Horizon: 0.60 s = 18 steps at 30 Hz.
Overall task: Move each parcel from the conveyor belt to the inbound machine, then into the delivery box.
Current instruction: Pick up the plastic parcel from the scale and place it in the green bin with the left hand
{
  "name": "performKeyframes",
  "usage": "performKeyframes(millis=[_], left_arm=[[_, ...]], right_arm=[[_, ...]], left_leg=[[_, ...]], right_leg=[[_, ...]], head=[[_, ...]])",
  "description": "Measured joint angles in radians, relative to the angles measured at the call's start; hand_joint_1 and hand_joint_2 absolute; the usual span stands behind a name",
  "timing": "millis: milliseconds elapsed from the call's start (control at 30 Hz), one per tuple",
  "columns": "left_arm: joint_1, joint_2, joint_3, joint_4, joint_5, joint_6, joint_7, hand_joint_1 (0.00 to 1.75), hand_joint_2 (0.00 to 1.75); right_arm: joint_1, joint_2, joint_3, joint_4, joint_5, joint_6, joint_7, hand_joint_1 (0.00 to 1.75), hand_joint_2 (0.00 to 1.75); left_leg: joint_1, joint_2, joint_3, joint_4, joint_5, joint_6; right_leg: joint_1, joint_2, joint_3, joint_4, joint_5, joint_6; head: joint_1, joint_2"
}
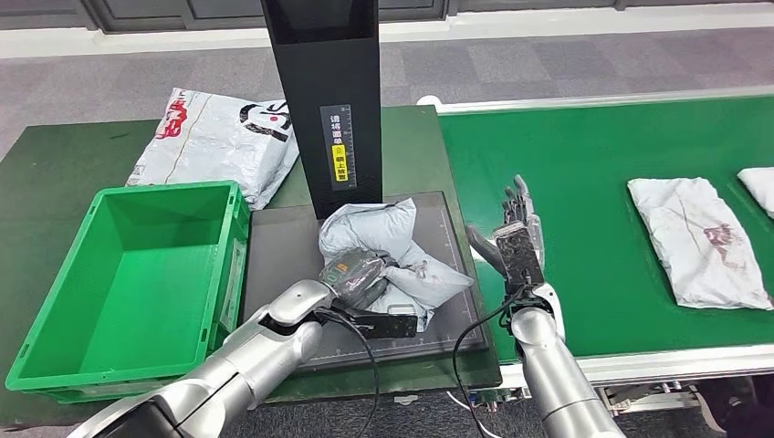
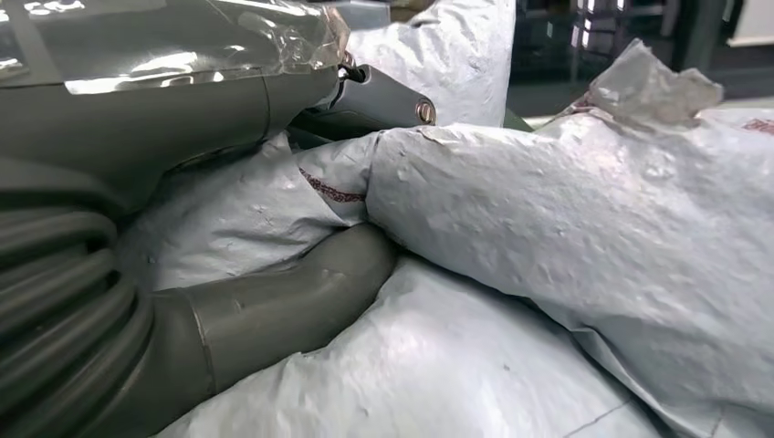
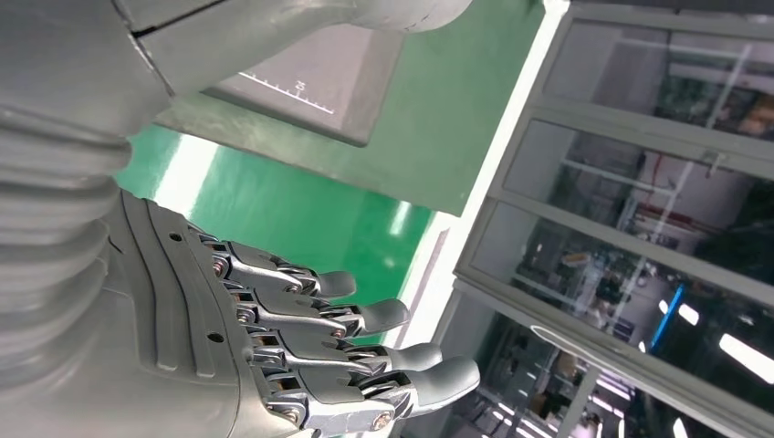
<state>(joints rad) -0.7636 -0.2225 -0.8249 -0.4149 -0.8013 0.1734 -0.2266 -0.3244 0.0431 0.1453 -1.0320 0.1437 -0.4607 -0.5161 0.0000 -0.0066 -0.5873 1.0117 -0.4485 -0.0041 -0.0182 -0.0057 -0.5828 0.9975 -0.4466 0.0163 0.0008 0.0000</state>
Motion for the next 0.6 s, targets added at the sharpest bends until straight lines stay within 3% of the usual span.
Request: performKeyframes(millis=[133, 300, 467, 600], left_arm=[[0.0, 0.015, 0.038, -0.004, 0.019, 0.124, 0.03, 1.75, 1.75], [-0.015, 0.076, 0.137, -0.078, -0.055, 0.348, 0.125, 1.75, 1.75], [-0.058, 0.161, 0.247, -0.196, -0.251, 0.426, 0.269, 1.75, 1.75], [-0.077, 0.224, 0.353, -0.274, -0.373, 0.483, 0.301, 1.75, 1.75]], right_arm=[[0.0, 0.001, 0.0, 0.008, 0.014, 0.012, 0.006, 0.0, 1.75], [0.014, 0.005, 0.0, 0.008, 0.033, 0.019, 0.01, 0.0, 1.75], [0.02, 0.012, -0.001, 0.008, 0.047, 0.012, 0.019, 0.0, 1.75], [0.028, 0.013, -0.002, 0.009, 0.048, 0.005, 0.013, 0.0, 1.75]], left_leg=[[0.0, 0.0, -0.001, 0.0, 0.0, 0.0], [0.001, 0.002, -0.003, 0.0, 0.002, -0.002], [0.002, 0.002, -0.006, 0.0, 0.002, -0.003], [0.002, 0.003, -0.007, 0.0, 0.002, -0.003]], right_leg=[[0.0, 0.001, -0.001, 0.0, 0.0, 0.0], [0.0, 0.003, -0.006, 0.001, 0.001, -0.001], [0.001, 0.003, -0.008, 0.002, 0.001, -0.001], [0.001, 0.004, -0.01, 0.002, 0.001, -0.001]], head=[[0.0, 0.0], [0.0, 0.0], [0.0, 0.0], [0.0, 0.0]])
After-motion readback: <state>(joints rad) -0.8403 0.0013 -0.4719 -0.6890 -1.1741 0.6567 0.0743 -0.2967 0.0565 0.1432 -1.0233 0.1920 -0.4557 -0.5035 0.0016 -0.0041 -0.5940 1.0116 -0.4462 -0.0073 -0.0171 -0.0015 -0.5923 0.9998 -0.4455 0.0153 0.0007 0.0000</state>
